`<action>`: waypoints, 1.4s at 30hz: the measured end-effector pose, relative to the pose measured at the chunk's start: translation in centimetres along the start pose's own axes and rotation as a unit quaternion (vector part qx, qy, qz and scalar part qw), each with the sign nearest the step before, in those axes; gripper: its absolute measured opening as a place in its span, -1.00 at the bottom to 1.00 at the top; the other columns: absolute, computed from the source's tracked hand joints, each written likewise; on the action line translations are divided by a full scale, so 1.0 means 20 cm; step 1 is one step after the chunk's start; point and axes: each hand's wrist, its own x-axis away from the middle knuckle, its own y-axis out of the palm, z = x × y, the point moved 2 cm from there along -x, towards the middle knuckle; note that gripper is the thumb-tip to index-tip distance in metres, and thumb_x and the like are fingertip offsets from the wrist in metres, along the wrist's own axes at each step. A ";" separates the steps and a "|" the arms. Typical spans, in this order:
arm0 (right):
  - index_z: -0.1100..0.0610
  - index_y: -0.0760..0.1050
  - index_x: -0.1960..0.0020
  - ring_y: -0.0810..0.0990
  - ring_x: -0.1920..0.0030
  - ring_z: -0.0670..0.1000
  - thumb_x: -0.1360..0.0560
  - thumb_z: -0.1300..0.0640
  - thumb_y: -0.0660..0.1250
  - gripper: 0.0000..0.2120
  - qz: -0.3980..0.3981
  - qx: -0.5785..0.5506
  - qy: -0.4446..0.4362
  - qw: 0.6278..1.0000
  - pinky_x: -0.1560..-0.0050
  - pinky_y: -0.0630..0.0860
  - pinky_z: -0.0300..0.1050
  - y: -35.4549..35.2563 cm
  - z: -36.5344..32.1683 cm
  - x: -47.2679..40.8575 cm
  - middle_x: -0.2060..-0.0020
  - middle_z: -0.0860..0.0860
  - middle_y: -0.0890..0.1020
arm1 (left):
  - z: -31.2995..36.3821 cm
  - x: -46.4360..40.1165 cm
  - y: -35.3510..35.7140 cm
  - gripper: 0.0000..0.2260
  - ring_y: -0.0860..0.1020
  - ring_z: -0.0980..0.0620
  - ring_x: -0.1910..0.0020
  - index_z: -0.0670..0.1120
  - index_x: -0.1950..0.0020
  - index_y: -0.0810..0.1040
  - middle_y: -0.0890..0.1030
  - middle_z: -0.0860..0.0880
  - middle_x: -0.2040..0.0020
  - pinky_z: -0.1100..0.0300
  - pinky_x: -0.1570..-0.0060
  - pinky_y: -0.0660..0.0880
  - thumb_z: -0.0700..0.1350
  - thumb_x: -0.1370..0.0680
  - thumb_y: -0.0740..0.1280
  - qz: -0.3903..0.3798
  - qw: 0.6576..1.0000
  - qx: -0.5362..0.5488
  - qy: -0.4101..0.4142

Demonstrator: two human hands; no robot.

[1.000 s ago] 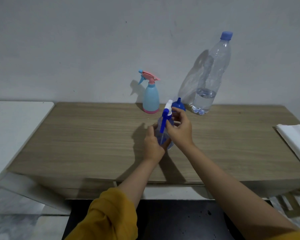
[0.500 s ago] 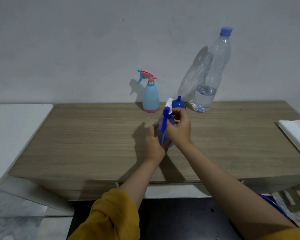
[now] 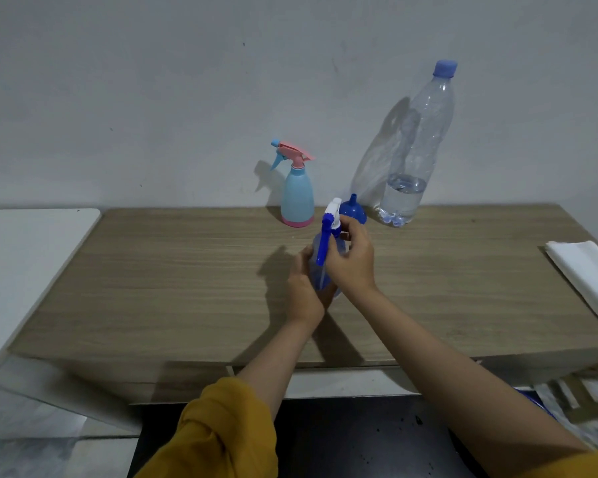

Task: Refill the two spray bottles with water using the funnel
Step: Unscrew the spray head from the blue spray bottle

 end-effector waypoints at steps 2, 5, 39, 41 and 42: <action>0.16 0.48 -0.18 0.49 0.01 -0.06 -0.45 0.25 0.38 -0.69 -0.005 0.012 -0.014 1.000 0.01 0.45 -0.27 -0.01 -0.02 -0.01 -0.01 0.03 0.54 | -0.01 0.00 0.00 -0.69 0.59 0.05 0.03 -0.15 -0.25 0.44 0.60 0.00 -0.01 0.14 0.04 0.57 -0.21 -0.51 0.34 -0.016 1.000 0.023 -0.007; 0.17 0.48 -0.19 0.50 0.06 -0.15 -0.48 0.24 0.37 -0.71 -0.001 0.004 -0.024 1.000 0.06 0.43 -0.46 -0.03 -0.10 -0.04 0.02 -0.03 0.53 | 0.00 0.01 -0.01 -0.52 0.49 0.17 0.05 -0.12 -0.27 0.38 0.50 0.10 -0.01 0.24 -0.01 0.45 -0.20 -0.41 0.46 -0.011 0.999 -0.004 -0.033; 0.17 0.61 0.29 0.64 0.35 0.08 -0.30 0.13 0.54 -0.86 -0.163 0.288 0.182 0.926 0.20 0.58 -0.08 -0.44 0.13 -0.47 0.34 0.14 0.66 | 0.06 0.04 -0.04 -0.44 0.55 0.03 0.00 -0.15 -0.21 0.41 0.55 -0.02 -0.06 0.41 0.16 0.36 -0.07 -0.31 0.56 0.018 0.997 -0.064 -0.026; 0.19 0.66 0.19 0.67 0.24 0.09 -0.28 0.11 0.54 -0.82 -0.185 0.325 0.193 0.907 0.18 0.59 -0.08 -0.42 0.26 -0.45 0.28 0.14 0.68 | 0.07 0.04 -0.04 -0.43 0.54 0.04 0.00 -0.15 -0.22 0.41 0.55 -0.03 -0.07 0.47 0.15 0.36 -0.07 -0.32 0.56 0.022 0.997 -0.074 -0.020; 0.21 0.66 0.13 0.67 0.20 0.10 -0.27 0.10 0.53 -0.76 -0.193 0.342 0.203 0.897 0.21 0.57 -0.11 -0.40 0.32 -0.43 0.25 0.14 0.68 | 0.08 0.04 -0.05 -0.43 0.53 0.07 0.02 -0.16 -0.23 0.41 0.55 -0.01 -0.06 0.50 0.18 0.35 -0.07 -0.32 0.56 0.024 0.996 -0.080 -0.018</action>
